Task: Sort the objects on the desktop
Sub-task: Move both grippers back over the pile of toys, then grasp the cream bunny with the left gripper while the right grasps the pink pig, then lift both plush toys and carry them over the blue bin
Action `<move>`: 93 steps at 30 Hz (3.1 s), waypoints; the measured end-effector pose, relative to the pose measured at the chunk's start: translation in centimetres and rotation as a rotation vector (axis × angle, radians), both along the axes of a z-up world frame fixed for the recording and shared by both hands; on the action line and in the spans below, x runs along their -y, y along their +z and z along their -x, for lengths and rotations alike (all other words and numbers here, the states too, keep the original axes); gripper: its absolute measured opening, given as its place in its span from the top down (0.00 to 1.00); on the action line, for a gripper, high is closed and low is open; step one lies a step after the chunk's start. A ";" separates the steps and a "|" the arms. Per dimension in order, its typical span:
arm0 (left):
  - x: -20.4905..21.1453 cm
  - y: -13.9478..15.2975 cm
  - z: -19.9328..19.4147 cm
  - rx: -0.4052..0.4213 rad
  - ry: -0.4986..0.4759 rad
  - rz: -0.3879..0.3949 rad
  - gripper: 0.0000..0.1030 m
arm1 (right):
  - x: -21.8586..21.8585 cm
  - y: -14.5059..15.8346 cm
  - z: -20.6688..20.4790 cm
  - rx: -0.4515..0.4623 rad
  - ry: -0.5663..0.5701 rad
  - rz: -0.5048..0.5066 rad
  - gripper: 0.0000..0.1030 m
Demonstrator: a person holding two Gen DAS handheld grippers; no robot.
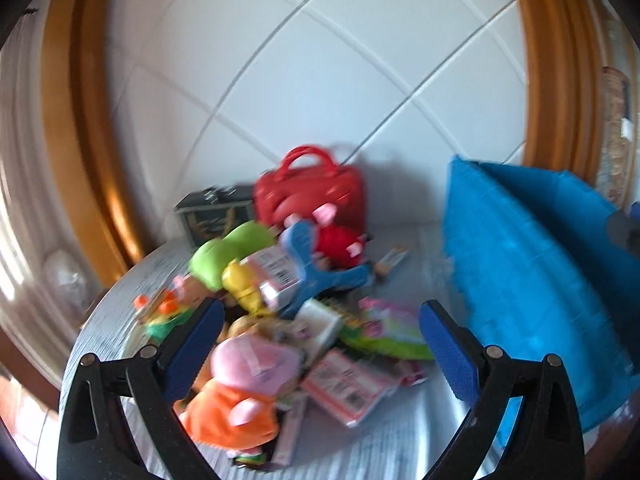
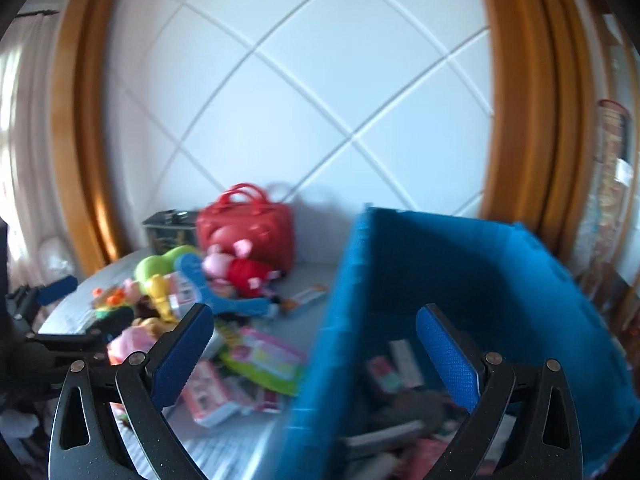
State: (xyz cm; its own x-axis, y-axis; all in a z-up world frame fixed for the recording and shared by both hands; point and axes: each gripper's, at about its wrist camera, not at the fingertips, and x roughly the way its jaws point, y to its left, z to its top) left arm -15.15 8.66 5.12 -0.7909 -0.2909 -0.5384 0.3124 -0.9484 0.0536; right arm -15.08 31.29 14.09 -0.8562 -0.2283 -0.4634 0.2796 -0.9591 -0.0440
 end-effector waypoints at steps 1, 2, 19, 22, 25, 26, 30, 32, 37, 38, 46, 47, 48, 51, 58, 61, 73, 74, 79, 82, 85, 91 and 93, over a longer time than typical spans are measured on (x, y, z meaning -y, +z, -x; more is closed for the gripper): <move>1.7 -0.9 -0.5 0.017 0.028 -0.006 0.04 | 0.8 -0.3 0.0 0.008 0.013 0.000 0.00; 3.6 -1.9 -1.1 0.037 0.061 -0.012 0.04 | 2.0 -0.8 0.2 0.023 0.030 -0.002 0.00; 24.5 -17.4 -7.3 0.249 0.190 -0.104 0.05 | 19.7 -15.9 3.7 0.443 0.108 0.069 0.00; 26.1 -19.0 -6.4 0.270 0.154 -0.121 0.08 | 23.0 -17.8 3.9 0.494 0.106 0.072 0.00; 27.0 -20.1 -5.1 0.290 0.111 -0.144 0.22 | 25.1 -19.0 4.0 0.525 0.090 0.075 0.00; 27.3 -20.4 -4.5 0.301 0.092 -0.158 0.27 | 25.7 -19.4 4.2 0.534 0.077 0.072 0.00; 28.3 -22.2 -2.4 0.367 0.041 -0.215 0.42 | 27.4 -20.9 5.1 0.579 0.017 0.074 0.00; 28.5 -22.9 -1.5 0.391 0.022 -0.239 0.42 | 27.9 -21.7 5.8 0.607 -0.013 0.080 0.00; 29.0 -24.2 0.1 0.443 -0.018 -0.307 0.43 | 29.2 -23.8 7.2 0.659 -0.060 0.061 0.00; 29.0 -24.4 0.3 0.446 -0.023 -0.311 0.43 | 29.5 -24.0 7.4 0.662 -0.068 0.051 0.00; 29.3 -25.5 1.3 0.483 -0.045 -0.304 0.43 | 30.6 -25.4 8.8 0.689 -0.095 0.054 0.00; 29.4 -25.7 1.4 0.487 -0.044 -0.303 0.43 | 30.7 -25.6 9.0 0.695 -0.096 0.056 0.00; 29.4 -25.7 1.5 0.490 -0.045 -0.299 0.43 | 30.8 -25.8 9.1 0.701 -0.095 0.058 0.00; 29.4 -25.8 1.5 0.485 -0.051 -0.295 0.43 | 30.9 -26.5 9.6 0.726 -0.099 0.082 0.00; 29.2 -25.6 1.2 0.469 -0.062 -0.282 0.55 | 31.7 -27.7 10.1 0.744 -0.081 0.067 0.00; 29.3 -25.5 1.0 0.467 -0.049 -0.265 0.66 | 31.6 -27.4 9.9 0.719 -0.078 0.057 0.01; 29.5 -22.3 -1.4 0.353 -0.025 -0.277 0.75 | 30.7 -24.7 7.7 0.637 0.010 0.079 0.18; 29.4 -21.7 -1.7 0.337 -0.024 -0.276 0.75 | 30.6 -24.3 7.5 0.621 0.015 0.078 0.19; 28.7 -18.9 -2.6 0.270 -0.013 -0.255 0.75 | 29.9 -21.8 6.5 0.540 0.036 0.077 0.20; 27.7 -17.1 -2.9 0.227 -0.012 -0.234 0.75 | 29.4 -20.1 5.9 0.479 0.047 0.073 0.21; 26.5 -15.1 -3.3 0.183 -0.016 -0.214 0.75 | 28.7 -18.4 5.3 0.424 0.057 0.078 0.21; 23.8 -11.6 -3.6 0.113 -0.036 -0.180 0.75 | 26.5 -14.5 3.9 0.311 0.062 0.092 0.21; 22.7 -10.6 -3.4 0.095 -0.049 -0.171 0.75 | 25.5 -12.9 3.5 0.268 0.060 0.093 0.21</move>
State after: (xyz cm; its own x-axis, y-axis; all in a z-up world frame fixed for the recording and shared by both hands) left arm -11.70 -14.07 -5.49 -0.7453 -0.1512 -0.6493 0.2667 -0.9602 -0.0826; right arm -18.60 5.79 1.23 -0.6896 -0.3274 -0.6459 0.3260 -0.9368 0.1269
